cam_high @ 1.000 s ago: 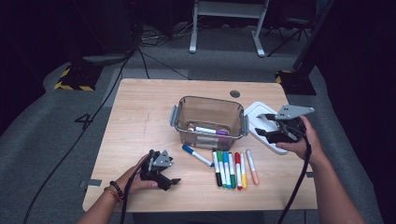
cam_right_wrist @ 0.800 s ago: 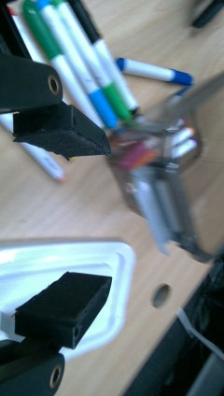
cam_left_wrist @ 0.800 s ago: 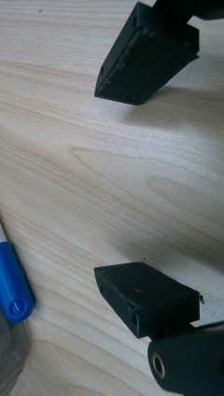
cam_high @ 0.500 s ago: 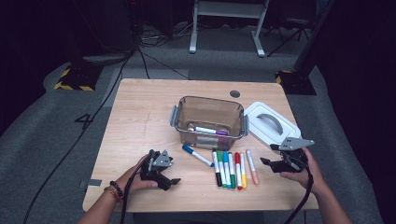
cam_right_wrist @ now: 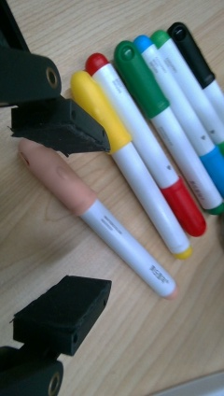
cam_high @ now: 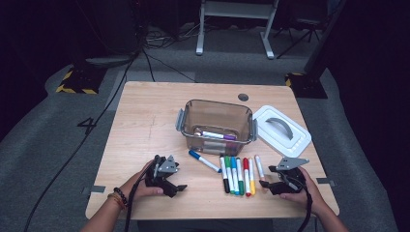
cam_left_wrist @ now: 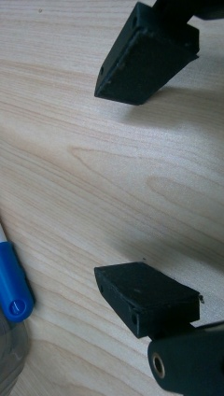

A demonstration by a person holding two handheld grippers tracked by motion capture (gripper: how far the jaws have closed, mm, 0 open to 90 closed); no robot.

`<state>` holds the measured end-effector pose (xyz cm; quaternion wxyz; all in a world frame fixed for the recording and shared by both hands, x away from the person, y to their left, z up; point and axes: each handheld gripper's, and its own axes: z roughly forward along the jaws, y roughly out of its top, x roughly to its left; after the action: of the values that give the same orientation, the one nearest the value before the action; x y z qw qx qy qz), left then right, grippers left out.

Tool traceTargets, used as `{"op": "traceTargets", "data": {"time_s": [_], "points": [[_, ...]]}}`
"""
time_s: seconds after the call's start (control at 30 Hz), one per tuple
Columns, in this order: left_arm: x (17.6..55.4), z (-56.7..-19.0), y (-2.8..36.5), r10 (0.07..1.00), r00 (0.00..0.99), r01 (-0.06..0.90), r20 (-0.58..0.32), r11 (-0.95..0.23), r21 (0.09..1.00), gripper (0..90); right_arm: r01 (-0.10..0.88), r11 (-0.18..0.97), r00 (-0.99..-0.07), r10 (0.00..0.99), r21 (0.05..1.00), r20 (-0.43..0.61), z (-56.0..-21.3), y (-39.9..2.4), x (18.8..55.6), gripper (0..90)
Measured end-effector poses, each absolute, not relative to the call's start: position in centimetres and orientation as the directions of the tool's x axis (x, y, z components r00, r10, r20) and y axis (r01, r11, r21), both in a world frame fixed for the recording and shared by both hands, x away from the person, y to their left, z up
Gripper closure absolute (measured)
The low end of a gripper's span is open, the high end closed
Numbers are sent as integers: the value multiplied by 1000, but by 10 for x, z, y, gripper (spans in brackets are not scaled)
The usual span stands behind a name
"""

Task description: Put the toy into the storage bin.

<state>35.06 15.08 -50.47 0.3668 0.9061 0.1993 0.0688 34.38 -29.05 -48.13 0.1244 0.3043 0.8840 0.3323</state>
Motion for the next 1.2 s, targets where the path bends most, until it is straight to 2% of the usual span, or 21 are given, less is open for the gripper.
{"op": "traceTargets", "data": {"time_s": [0.33, 0.57, 0.8, 0.97, 1.2], "points": [[351, -505, 151, 412, 911, 311, -22, -651, 692, 137, 536, 524, -701, 713, 662, 3, -489, -312, 355, 542], [351, -505, 151, 411, 911, 310, -21, -652, 692, 137, 524, 522, -697, 717, 673, -13, -490, -319, 361, 740], [351, -505, 151, 410, 912, 309, -20, -653, 691, 137, 515, 523, -676, 735, 679, -54, -490, -322, 364, 754], [351, -505, 151, 410, 912, 309, -20, -654, 691, 137, 513, 485, -678, 735, 708, -12, -486, -328, 363, 755], [351, -505, 151, 411, 911, 310, -21, -652, 692, 136, 484, 465, -676, 737, 741, -20, -475, -333, 360, 754]]}}
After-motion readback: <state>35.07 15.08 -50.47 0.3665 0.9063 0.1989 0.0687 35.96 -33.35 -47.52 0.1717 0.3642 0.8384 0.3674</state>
